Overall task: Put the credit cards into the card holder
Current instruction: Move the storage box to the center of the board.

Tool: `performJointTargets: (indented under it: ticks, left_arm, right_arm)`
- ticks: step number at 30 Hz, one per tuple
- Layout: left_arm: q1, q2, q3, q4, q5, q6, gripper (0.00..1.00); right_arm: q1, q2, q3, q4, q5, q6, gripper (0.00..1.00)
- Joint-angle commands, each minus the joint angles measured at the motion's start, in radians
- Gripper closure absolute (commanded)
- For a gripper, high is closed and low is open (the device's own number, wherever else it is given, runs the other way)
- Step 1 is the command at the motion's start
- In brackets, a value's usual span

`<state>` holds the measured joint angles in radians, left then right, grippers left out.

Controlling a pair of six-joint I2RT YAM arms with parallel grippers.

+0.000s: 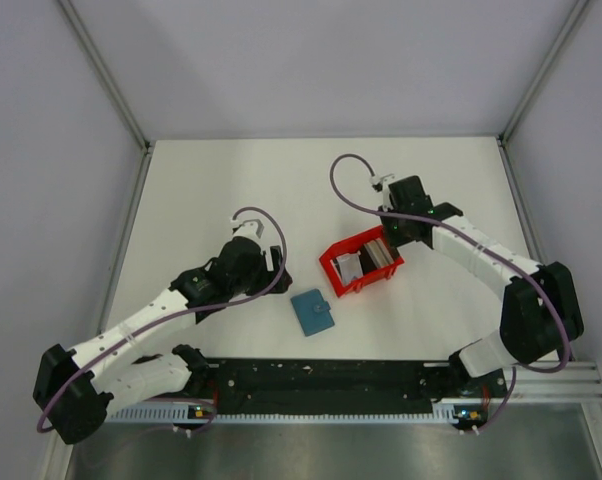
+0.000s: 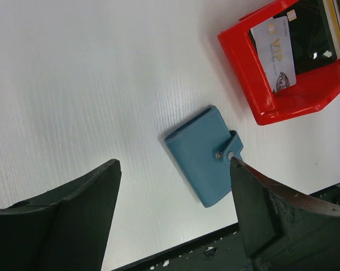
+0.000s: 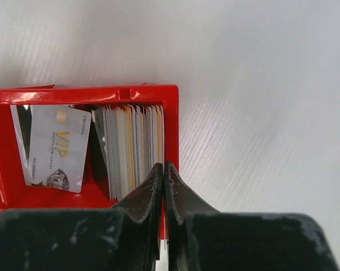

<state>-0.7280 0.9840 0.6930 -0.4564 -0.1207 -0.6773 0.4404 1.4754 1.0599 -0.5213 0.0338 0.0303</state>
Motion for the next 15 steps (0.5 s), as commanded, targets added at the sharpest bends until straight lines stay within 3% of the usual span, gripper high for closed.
performJointTargets:
  ticks: [1, 7, 11, 15]
  left_arm:
    - [0.002, -0.007, -0.004, 0.038, 0.012, 0.015, 0.18]
    - [0.002, 0.007, -0.021, 0.062, 0.038, 0.015, 0.18]
    - [0.004, 0.027, -0.032, 0.058, 0.044, 0.01, 0.18]
    - [0.002, 0.053, -0.044, 0.041, 0.065, -0.02, 0.18]
  right_arm:
    - [-0.025, -0.007, 0.029, 0.003, 0.092, -0.069, 1.0]
    - [-0.022, -0.088, 0.074, -0.016, -0.072, -0.038, 1.0]
    - [-0.003, -0.223, 0.062, -0.011, -0.225, 0.129, 1.0]
    - [0.059, -0.338, -0.061, 0.052, -0.264, 0.342, 1.0]
